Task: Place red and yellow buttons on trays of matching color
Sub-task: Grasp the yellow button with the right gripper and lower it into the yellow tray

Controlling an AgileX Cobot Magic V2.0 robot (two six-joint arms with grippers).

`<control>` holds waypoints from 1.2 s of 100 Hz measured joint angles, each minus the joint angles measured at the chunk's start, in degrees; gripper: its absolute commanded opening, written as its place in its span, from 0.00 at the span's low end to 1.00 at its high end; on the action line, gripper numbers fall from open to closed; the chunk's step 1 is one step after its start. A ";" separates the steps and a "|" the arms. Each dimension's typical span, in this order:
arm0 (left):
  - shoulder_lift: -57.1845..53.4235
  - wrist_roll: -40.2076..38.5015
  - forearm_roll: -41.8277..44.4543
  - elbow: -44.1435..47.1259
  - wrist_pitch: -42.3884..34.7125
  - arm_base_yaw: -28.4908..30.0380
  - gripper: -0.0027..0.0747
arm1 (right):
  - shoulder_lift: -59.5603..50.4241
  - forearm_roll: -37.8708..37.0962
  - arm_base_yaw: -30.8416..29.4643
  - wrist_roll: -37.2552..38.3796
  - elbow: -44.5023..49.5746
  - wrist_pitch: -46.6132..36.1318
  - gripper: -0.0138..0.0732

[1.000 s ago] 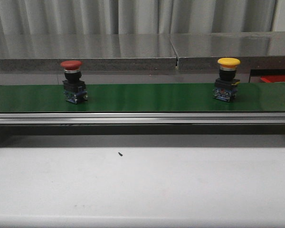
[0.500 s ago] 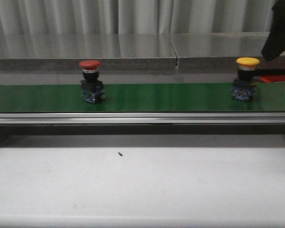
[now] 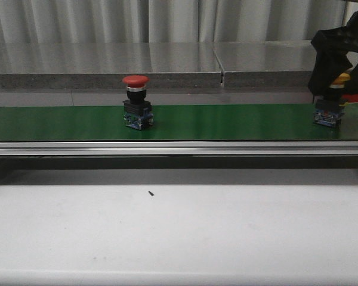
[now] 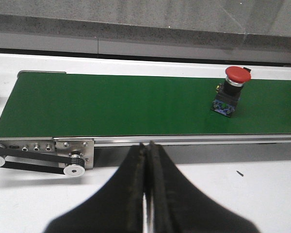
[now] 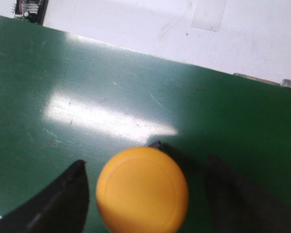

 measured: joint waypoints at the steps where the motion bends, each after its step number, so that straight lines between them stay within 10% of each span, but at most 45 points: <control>1: 0.00 0.00 0.00 0.00 0.00 0.00 0.01 | 0.11 0.00 0.00 0.00 -0.06 0.00 0.53; 15: 0.00 0.00 0.00 0.00 0.00 0.00 0.01 | 0.94 0.00 0.00 0.00 -0.31 0.15 0.28; 69: 0.00 0.00 0.00 0.00 0.00 0.00 0.01 | -8.85 -6.07 -14.99 5.89 -0.78 10.40 0.28; 120: 0.00 0.00 0.00 0.00 0.00 0.00 0.01 | -1.71 -5.39 -25.94 6.12 5.09 0.98 0.28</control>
